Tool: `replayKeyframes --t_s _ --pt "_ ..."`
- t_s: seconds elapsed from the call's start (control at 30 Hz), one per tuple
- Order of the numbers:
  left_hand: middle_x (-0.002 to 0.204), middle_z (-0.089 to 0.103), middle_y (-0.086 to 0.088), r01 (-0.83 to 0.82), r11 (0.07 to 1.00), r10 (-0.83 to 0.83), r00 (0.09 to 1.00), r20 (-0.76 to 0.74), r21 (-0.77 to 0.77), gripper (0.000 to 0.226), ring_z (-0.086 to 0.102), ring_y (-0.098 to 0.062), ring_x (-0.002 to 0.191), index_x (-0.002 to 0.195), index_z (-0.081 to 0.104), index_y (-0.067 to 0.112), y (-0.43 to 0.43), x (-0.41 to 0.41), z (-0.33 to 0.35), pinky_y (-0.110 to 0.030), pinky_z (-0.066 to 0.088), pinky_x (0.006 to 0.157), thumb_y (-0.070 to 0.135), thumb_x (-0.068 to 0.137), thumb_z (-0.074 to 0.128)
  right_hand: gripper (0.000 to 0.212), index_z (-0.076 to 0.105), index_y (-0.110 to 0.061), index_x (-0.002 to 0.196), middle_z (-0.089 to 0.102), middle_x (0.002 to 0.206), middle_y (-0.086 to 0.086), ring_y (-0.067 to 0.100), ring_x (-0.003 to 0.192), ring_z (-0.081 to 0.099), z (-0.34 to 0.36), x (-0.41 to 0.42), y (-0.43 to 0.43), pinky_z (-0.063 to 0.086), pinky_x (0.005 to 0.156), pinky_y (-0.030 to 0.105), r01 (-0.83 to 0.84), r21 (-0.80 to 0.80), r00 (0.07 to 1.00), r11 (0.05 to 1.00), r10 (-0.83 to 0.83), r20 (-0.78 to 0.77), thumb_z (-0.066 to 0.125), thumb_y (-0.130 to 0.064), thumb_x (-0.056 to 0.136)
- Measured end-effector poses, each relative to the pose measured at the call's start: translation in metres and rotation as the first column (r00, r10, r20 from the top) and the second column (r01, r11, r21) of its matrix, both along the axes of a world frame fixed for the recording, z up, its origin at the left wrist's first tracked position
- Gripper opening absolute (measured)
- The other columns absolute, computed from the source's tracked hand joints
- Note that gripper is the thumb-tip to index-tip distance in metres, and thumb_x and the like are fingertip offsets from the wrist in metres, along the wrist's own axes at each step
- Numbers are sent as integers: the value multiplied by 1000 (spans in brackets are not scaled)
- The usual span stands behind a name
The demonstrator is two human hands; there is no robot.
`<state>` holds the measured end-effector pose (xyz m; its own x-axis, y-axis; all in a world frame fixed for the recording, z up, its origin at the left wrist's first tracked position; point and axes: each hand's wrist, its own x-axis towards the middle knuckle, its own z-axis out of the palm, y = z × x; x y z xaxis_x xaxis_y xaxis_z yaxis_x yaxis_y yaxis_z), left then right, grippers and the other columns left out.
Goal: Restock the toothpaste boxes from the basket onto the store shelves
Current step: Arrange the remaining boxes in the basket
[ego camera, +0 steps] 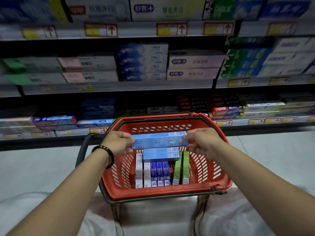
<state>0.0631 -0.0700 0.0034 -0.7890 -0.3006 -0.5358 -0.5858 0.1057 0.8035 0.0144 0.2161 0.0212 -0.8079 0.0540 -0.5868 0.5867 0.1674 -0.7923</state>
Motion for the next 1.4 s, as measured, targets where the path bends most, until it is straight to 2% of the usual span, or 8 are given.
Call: replayKeyframes --t_s 0.13,0.27,0.4,0.67,0.9,1.07,1.2,1.4 --pt "109 72 -20 -1 996 4 1000 -29 89 23 73 -29 94 116 65 3 -6 2 30 -36 65 78 7 95 73 24 72 -9 110 81 94 15 30 86 80 15 -2 2 62 67 37 23 -61 1000 998 -22 14 84 -8 88" --pt "113 71 -23 -4 994 12 997 -71 105 25 71 -31 97 118 65 -1 -8 -5 56 -34 63 77 4 95 73 21 71 -10 108 80 91 15 28 79 80 32 -7 1 59 61 33 10 -83 1000 996 -12 -27 82 -9 91" --pt "114 71 -24 -22 993 33 995 -97 118 25 73 -28 90 116 67 -2 -12 -13 69 -33 64 75 4 94 74 21 73 -10 105 79 98 17 32 85 78 46 -16 -4 59 64 35 38 -66 995 997 -44 -89 85 -8 87" --pt "112 73 -20 -51 983 78 985 -151 178 21 73 -20 83 112 70 0 -16 -22 78 -25 64 66 5 92 75 19 77 -11 102 81 89 17 27 71 77 59 -32 -5 57 59 32 47 -82 986 996 -60 -158 87 -12 86" --pt "100 77 -16 -99 982 126 978 -169 162 18 74 -23 85 107 74 1 -10 -22 62 -30 65 78 9 91 77 18 80 -14 97 82 87 11 33 91 80 46 -36 -2 64 81 40 75 -78 981 994 -88 -174 90 -22 84" --pt "93 80 -13 -81 993 98 969 -227 82 15 72 -24 81 102 78 4 -13 -22 66 -28 65 73 16 93 76 26 80 -10 98 81 88 14 29 83 74 43 -38 -3 57 71 36 57 -114 978 992 -79 -194 91 -28 83" --pt "95 79 -18 -61 997 70 965 -251 45 16 71 -22 75 105 77 3 -19 -27 72 -23 63 65 12 91 77 22 79 -9 97 81 87 15 26 78 72 47 -36 -4 57 70 35 40 -126 971 991 -69 -230 88 -26 87" --pt "98 79 -18 1 995 21 974 -225 97 22 75 -28 84 108 73 2 -26 -31 79 -30 65 75 7 87 80 4 76 -11 97 80 90 16 29 83 77 45 -35 -8 62 71 37 74 -39 949 996 -82 -303 77 -8 93"
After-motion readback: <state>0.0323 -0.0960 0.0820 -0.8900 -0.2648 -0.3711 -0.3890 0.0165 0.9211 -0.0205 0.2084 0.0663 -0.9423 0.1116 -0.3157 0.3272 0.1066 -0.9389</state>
